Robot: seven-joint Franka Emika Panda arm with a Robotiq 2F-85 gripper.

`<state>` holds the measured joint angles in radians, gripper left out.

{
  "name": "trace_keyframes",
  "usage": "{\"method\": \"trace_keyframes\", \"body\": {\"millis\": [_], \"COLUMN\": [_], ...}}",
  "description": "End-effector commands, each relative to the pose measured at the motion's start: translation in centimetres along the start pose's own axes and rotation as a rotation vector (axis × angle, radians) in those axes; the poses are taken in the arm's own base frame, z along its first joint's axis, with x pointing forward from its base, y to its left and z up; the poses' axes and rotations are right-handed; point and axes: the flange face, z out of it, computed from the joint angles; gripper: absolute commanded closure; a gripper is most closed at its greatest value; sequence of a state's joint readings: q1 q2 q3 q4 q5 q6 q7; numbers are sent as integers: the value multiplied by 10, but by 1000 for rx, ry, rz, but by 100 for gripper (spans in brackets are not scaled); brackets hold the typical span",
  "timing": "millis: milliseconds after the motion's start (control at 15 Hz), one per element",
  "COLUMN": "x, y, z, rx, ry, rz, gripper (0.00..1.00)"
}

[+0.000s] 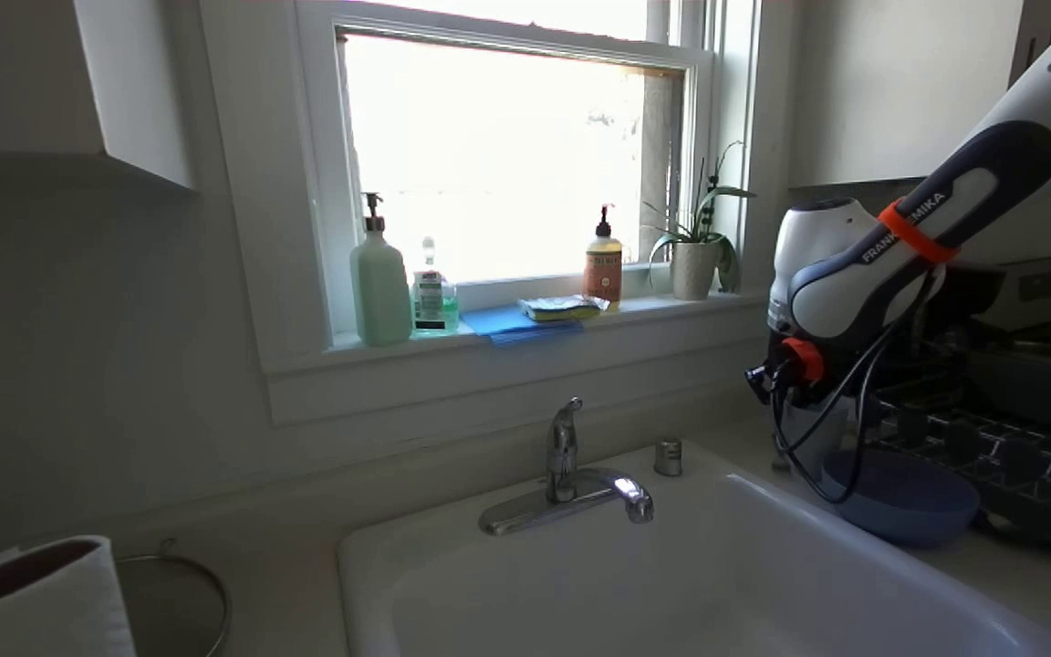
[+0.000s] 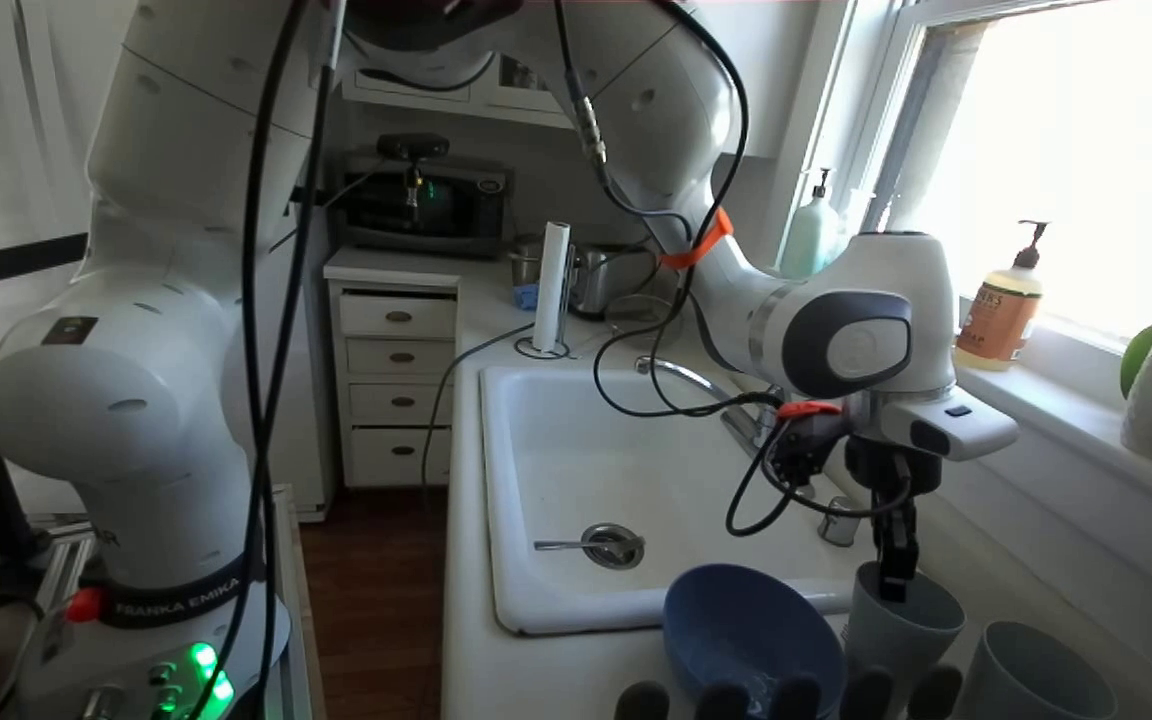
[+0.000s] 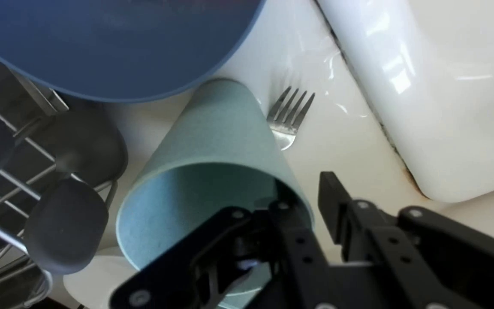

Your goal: Stack up the grey cups, put them in the blue bowl and then put bowl with the cup in the sink

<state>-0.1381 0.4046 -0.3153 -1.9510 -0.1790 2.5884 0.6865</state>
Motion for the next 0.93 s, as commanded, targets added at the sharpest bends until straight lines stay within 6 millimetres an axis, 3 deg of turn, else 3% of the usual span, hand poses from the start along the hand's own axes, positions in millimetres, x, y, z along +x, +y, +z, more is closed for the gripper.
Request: {"method": "trace_keyframes", "body": {"millis": [0,467,867], "x": [5,9,25], "y": [-10,-24,-28], "z": [-3,-27,-87], "rx": [-4,-44,-56], "ry": [-21,-3,50], "rz": [31,5,-28], "gripper": [100,99,99]}}
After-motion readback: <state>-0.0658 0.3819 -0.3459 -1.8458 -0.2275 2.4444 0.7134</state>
